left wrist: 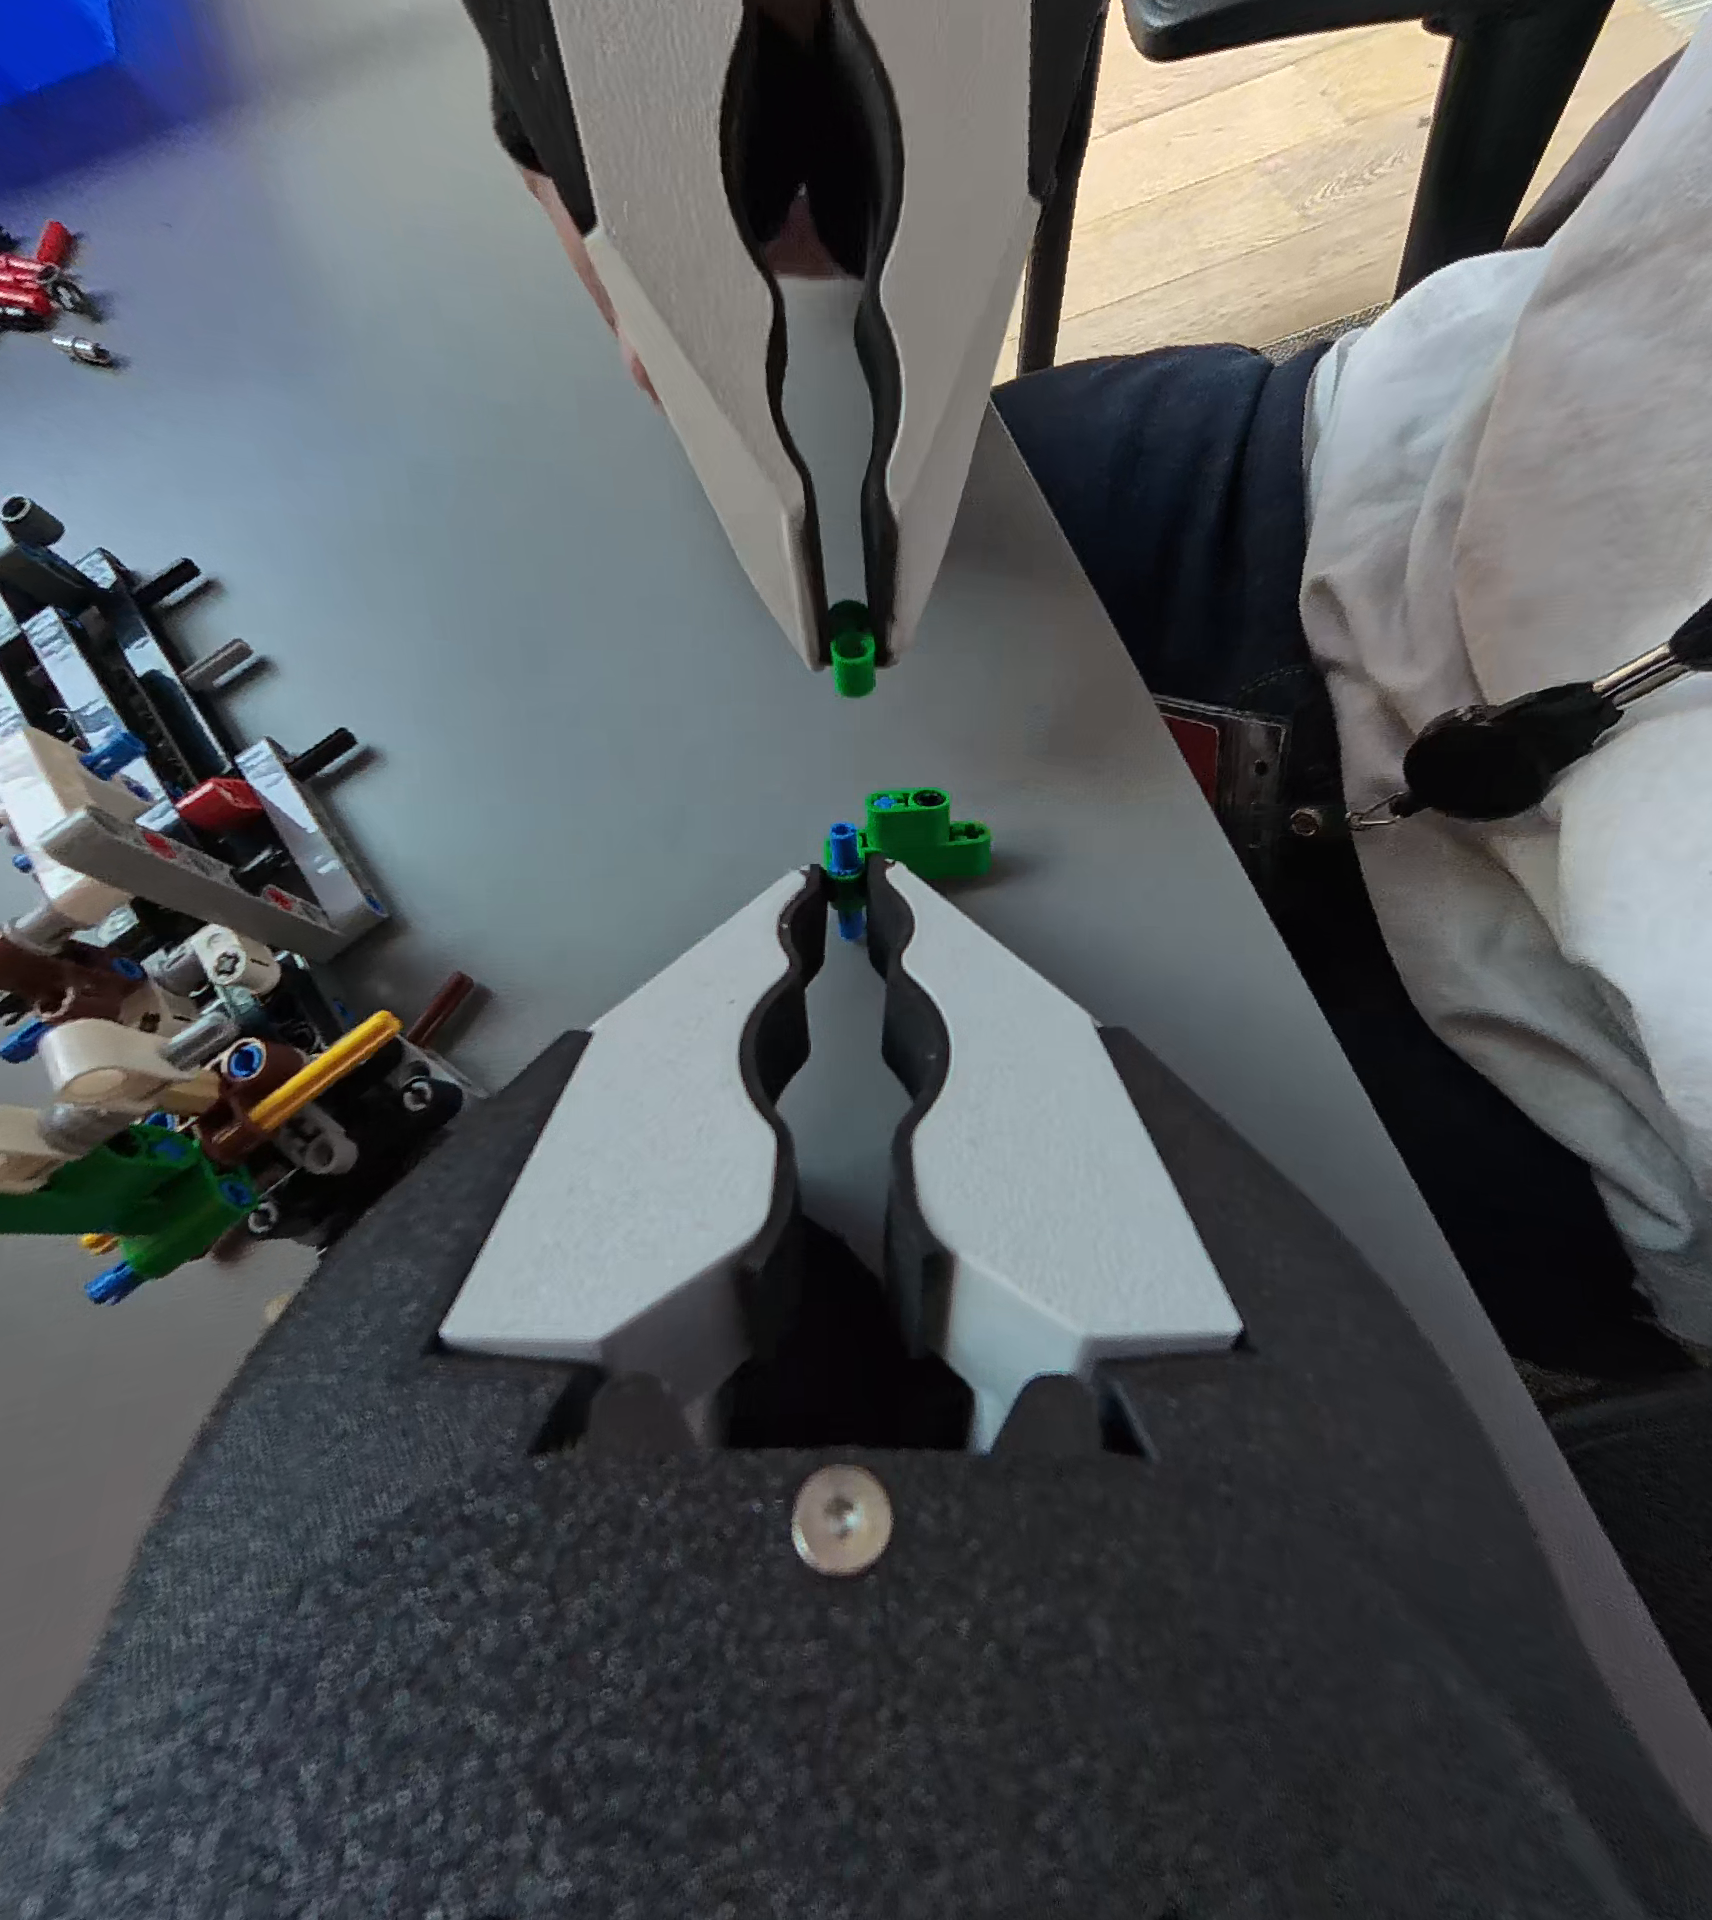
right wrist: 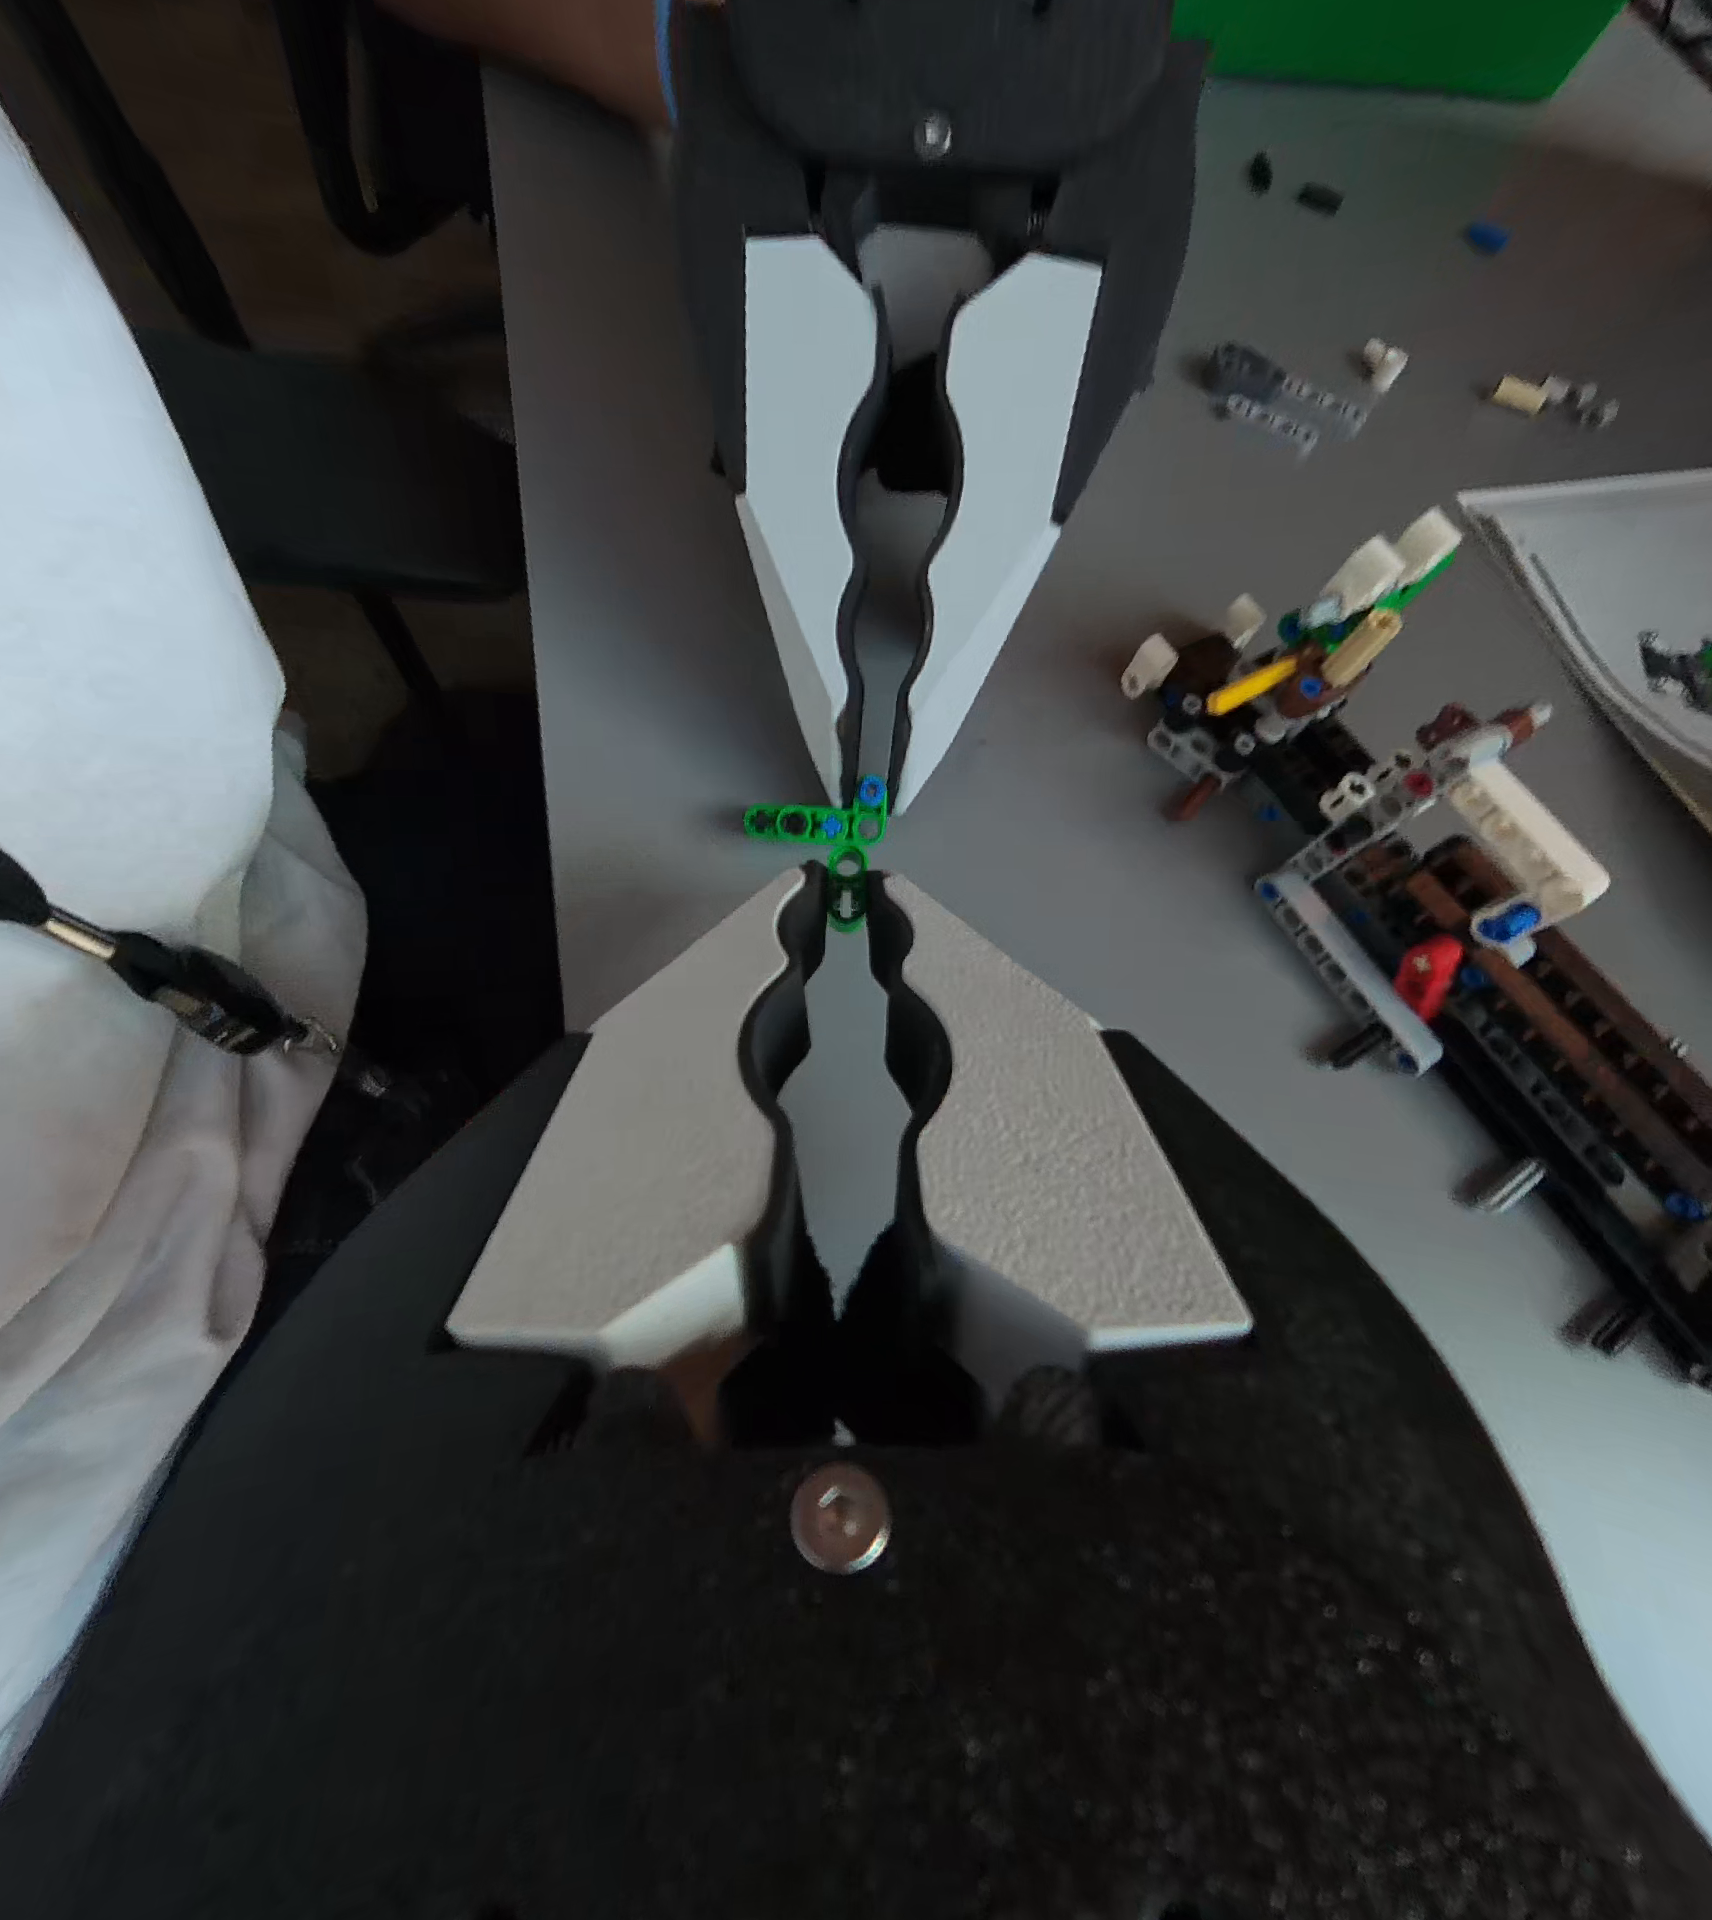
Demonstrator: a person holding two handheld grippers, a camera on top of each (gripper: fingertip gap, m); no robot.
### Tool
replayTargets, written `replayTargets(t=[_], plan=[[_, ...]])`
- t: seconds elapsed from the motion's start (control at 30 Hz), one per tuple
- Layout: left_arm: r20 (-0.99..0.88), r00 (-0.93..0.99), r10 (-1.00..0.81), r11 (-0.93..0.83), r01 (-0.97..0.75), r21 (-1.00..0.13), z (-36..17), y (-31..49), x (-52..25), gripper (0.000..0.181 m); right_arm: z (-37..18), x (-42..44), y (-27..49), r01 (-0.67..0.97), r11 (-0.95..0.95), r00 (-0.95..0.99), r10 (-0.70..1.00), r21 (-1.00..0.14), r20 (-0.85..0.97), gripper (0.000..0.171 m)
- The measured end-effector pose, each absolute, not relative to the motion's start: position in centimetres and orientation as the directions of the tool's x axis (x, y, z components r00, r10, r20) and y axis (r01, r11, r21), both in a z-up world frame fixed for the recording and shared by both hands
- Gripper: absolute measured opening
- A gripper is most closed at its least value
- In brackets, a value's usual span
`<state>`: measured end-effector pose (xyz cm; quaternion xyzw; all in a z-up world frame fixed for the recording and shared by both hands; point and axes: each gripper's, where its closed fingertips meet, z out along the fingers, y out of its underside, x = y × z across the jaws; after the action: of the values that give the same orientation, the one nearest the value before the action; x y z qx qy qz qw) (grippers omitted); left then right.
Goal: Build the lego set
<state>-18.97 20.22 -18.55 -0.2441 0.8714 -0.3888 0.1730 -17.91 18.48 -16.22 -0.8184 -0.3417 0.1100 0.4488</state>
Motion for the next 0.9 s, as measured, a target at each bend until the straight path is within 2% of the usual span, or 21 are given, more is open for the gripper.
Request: replayTargets(t=[0.13, 0.6, 0.9], plan=[[-0.098, -0.821, -0.562, 0.574, -0.302, -0.761, -18.6, 20.2, -18.9, 0.006, -15.9, -18.8, 20.2, 0.498, -0.248, 0.697, 0.685, -0.831, 0.213, 0.006], [-0.109, -0.820, -0.562, 0.581, -0.298, -0.757, -18.7, 20.3, -18.9, 0.006, -17.4, -18.7, 20.6, 0.439, -0.385, 0.710, 0.702, -0.812, 0.050, 0.006], [-0.103, -0.820, -0.562, 0.580, -0.302, -0.757, -18.7, 20.3, -18.9, 0.007, -17.8, -18.8, 20.4, 0.299, -0.552, 0.677, 0.698, -0.778, -0.235, 0.006]])
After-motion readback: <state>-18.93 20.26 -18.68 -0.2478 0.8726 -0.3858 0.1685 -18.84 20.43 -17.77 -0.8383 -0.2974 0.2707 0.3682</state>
